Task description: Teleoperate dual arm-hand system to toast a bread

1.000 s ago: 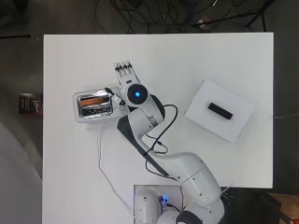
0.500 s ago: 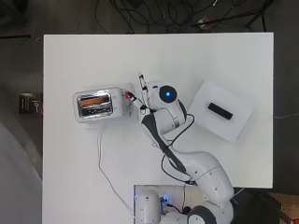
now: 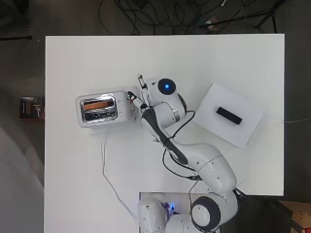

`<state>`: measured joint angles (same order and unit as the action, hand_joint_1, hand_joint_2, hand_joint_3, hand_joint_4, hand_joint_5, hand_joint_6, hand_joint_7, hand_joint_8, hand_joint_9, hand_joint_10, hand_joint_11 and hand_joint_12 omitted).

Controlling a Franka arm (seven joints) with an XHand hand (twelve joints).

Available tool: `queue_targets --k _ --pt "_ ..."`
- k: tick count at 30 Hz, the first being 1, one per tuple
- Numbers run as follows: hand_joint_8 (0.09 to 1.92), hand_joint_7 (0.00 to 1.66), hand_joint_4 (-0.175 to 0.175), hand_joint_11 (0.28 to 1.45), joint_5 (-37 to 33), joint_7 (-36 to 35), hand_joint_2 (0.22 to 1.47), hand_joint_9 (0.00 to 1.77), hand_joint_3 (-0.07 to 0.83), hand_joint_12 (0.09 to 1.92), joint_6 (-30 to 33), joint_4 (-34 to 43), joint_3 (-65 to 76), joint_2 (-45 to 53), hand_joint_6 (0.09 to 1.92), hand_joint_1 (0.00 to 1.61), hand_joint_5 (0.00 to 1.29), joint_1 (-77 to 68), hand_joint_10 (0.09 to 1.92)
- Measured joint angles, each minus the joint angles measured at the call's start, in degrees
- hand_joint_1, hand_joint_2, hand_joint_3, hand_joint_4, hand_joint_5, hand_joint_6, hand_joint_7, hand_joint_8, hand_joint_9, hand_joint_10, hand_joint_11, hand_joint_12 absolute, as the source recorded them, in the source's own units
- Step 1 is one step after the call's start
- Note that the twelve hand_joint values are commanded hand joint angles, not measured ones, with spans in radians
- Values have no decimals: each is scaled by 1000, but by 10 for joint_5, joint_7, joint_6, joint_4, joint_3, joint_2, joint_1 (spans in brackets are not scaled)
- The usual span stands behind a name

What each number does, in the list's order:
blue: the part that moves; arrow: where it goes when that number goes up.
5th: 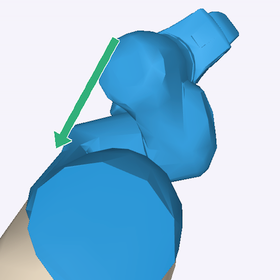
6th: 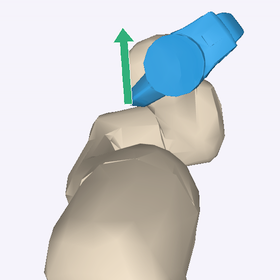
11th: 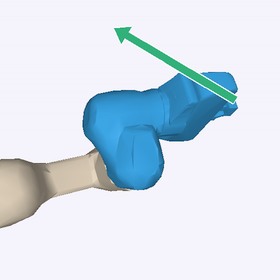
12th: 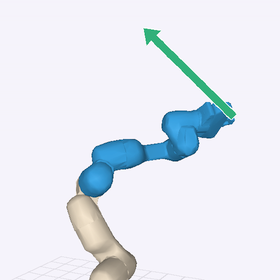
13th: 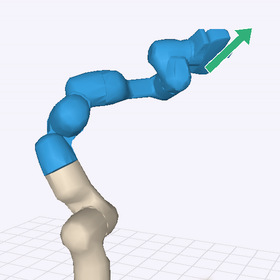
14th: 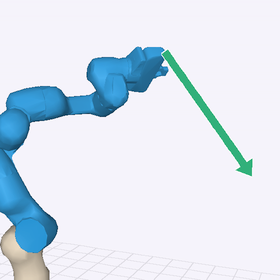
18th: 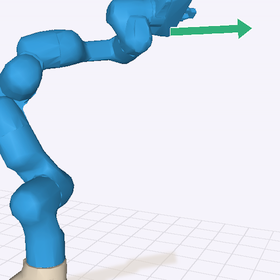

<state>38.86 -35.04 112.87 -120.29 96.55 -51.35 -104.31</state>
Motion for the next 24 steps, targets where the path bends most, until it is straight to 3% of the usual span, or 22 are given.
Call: queue_targets --k 3,5,9,12,15,17,22,23,24 --pt "1920 1434 -89 1301 0 -1 1203 1662 5 1920 1 12 16 -5 87 0 498 -11 1920" --pt "1920 1300 -97 1223 -1 -10 1207 1579 3 1920 3 14 24 -13 87 0 446 -18 1920" --pt "1920 923 -113 876 13 -5 1192 1245 -3 1911 20 9 44 -28 87 28 306 -24 1920" --pt "1902 784 -105 650 13 -30 1170 1060 -3 1771 32 4 47 -48 87 73 280 -19 1920" --pt "1920 818 -79 686 15 -48 1267 1112 11 1787 44 -5 64 -69 87 556 346 -13 1920" --pt "1920 853 -74 733 11 -65 1281 1164 5 1818 49 -8 72 -84 87 652 359 -8 1920" --pt "1920 935 -76 789 9 -87 1265 1227 -4 1840 44 -10 88 -97 87 715 352 -10 1920" --pt "1920 943 -76 796 10 -87 1257 1234 -6 1840 44 -10 88 -97 87 639 350 -11 1920" --pt "1895 847 -72 712 11 -87 1205 1119 -15 1734 44 -11 88 -96 87 397 340 -11 1920"
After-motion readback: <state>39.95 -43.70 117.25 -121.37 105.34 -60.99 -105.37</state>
